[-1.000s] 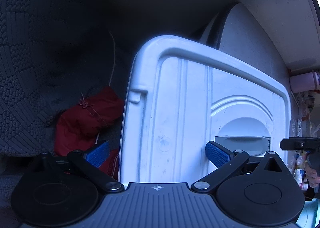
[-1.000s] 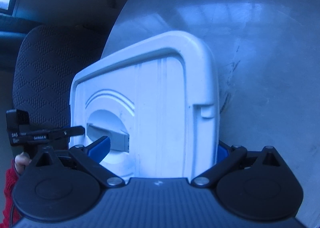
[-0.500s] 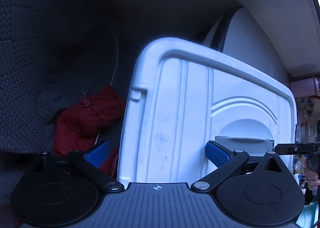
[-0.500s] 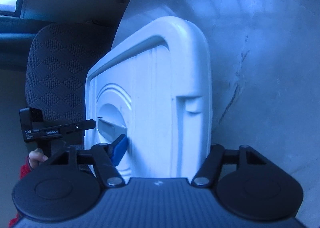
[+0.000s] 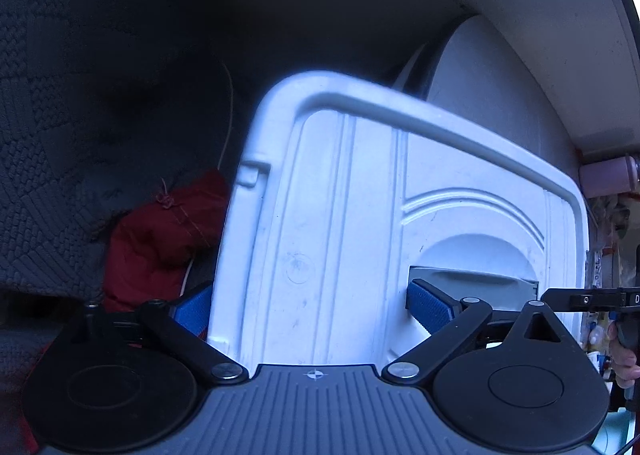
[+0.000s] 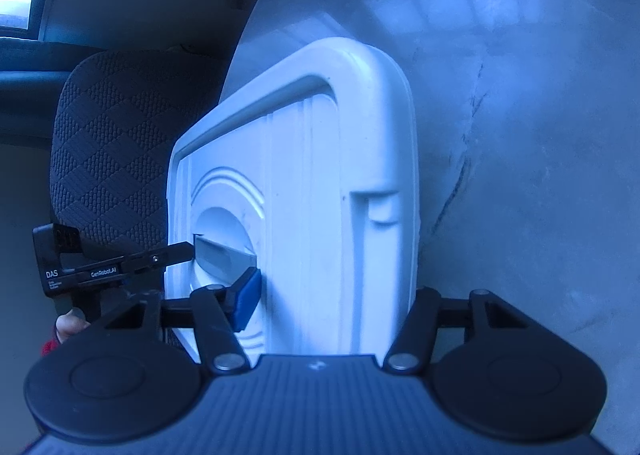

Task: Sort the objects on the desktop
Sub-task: 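Close the right gripper on the lid rim while the left gripper grips the opposite rim, then lift the white lid off the table with both grippers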

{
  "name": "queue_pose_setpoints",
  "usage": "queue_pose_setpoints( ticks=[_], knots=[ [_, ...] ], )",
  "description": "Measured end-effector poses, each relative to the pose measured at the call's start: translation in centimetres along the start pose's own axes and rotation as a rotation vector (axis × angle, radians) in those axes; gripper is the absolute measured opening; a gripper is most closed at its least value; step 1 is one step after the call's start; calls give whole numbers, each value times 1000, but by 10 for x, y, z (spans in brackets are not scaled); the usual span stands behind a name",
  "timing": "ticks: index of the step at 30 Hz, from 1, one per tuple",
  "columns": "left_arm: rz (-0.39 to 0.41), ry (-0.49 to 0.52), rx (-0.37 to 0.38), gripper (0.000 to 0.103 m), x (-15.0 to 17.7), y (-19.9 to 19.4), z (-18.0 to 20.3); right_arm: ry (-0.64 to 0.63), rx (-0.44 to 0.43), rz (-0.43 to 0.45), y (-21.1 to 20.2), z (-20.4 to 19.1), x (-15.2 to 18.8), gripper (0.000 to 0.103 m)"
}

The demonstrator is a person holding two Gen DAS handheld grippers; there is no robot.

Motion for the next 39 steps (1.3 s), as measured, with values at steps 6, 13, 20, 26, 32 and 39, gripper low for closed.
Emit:
queue_pose_setpoints(
  ticks=[6, 13, 20, 26, 32, 39],
  knots=[
    [52, 59, -57, 98, -16, -32, 17, -15, -38, 50, -18, -14, -2, 59],
    [116, 89, -85, 95, -21, -63, 30, -54, -67, 114, -43, -32, 6, 59],
    [209, 131, -132, 95, -23, -112, 49, -111, -114, 175, -77, -57, 21, 59],
    [295, 172, -183, 95, -10, -151, 62, -157, -155, 231, -102, -79, 44, 60],
    [364, 202, -214, 95, 0, -191, 84, -175, -198, 282, -118, -88, 65, 60],
    [411, 233, -245, 95, 15, -251, 113, -208, -232, 318, -128, -106, 92, 60]
  ],
)
Point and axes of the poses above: each gripper's, at about its wrist camera, not at the fingertips, and y roughly the way its jaws point, z to its right, x to its underside, the point moved 6 cm from there along y, roughly the way its jaws point, and after that the axes turned 15 degrees about y, right-handed, at the moved point
